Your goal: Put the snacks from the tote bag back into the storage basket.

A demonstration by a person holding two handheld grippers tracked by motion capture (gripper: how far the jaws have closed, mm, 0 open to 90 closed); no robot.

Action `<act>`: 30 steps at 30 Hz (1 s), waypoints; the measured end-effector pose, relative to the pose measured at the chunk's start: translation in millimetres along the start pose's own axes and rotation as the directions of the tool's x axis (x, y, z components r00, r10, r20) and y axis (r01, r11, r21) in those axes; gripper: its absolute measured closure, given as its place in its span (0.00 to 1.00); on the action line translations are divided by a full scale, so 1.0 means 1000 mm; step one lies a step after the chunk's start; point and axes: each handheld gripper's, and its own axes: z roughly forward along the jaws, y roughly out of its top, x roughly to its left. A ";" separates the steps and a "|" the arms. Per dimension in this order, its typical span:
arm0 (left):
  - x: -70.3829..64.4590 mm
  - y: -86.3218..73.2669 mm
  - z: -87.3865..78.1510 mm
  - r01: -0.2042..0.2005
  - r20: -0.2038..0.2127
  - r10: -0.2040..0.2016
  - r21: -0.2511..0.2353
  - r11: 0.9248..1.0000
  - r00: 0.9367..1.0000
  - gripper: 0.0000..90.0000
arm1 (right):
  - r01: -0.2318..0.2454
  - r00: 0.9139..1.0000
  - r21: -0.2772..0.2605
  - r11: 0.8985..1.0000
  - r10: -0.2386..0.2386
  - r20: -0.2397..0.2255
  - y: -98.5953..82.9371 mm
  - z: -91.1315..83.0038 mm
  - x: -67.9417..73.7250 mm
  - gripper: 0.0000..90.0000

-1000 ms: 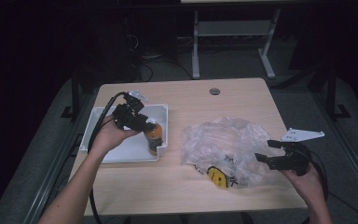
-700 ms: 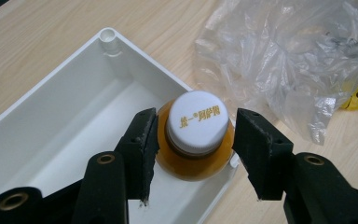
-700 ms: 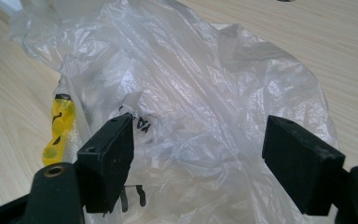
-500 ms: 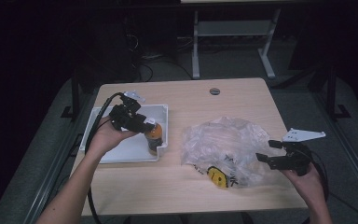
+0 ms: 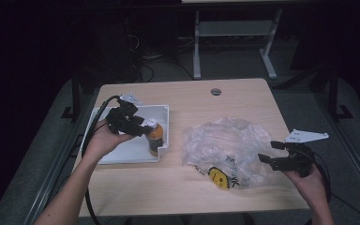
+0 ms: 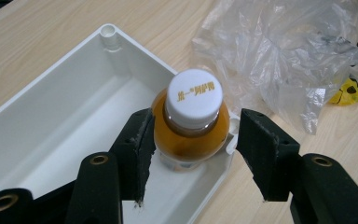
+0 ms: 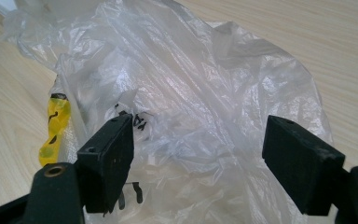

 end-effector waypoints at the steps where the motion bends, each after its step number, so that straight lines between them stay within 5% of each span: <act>1: 0.001 -0.002 0.000 -0.003 0.001 0.003 0.002 1.000 1.000 0.50 | 0.002 1.000 0.001 1.000 -0.002 0.001 0.000 0.000 0.000 0.27; 30: 0.014 -0.043 -0.012 0.042 -0.024 -0.043 -0.052 0.998 0.999 0.49 | -0.011 1.000 0.005 1.000 0.011 0.010 -0.004 0.000 0.000 0.27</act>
